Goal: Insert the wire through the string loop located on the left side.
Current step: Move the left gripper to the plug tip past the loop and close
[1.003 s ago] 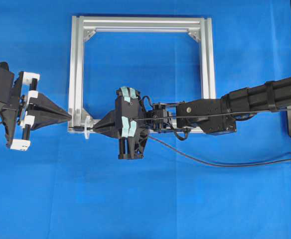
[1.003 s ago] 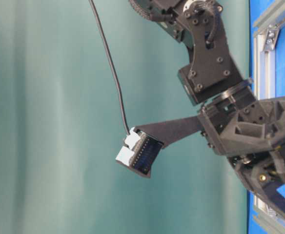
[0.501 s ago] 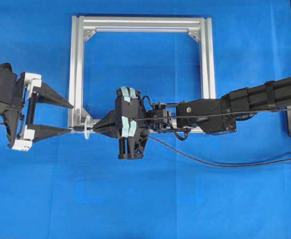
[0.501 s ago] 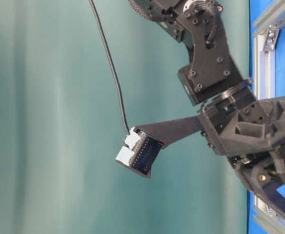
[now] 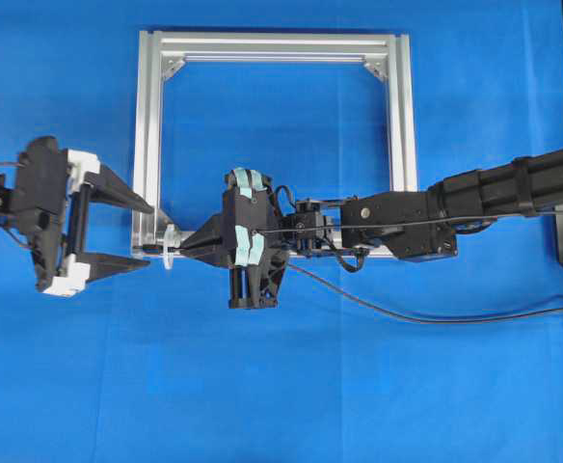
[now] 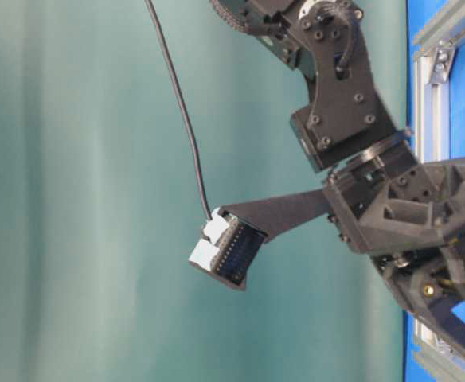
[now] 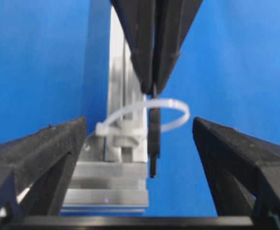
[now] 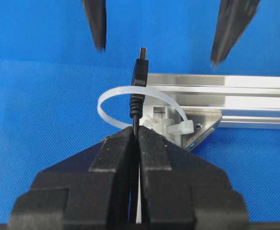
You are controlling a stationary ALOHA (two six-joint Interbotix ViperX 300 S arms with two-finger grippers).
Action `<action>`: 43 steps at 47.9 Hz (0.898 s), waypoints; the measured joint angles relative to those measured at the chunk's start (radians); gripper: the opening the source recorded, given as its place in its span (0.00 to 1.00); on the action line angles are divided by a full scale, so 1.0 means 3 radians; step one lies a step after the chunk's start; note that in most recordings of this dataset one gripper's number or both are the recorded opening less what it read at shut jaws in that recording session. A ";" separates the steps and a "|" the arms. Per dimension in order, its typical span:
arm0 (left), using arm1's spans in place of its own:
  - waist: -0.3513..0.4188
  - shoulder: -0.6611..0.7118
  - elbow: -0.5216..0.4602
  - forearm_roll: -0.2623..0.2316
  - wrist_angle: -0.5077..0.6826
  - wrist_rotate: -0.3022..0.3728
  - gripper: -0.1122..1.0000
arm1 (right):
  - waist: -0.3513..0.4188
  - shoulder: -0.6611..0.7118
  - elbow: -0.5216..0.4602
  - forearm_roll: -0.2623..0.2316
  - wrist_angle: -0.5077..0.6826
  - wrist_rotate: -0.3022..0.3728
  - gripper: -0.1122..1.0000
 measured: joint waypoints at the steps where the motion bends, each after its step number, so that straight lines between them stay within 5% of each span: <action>1: 0.0000 0.0051 -0.0010 0.0005 -0.0005 0.0000 0.89 | 0.0000 0.0000 0.0000 0.0000 0.0000 0.0000 0.06; 43: 0.0005 0.0235 -0.0041 0.0005 -0.0010 -0.0010 0.88 | 0.0000 0.0000 0.0000 -0.0005 0.0000 0.0000 0.06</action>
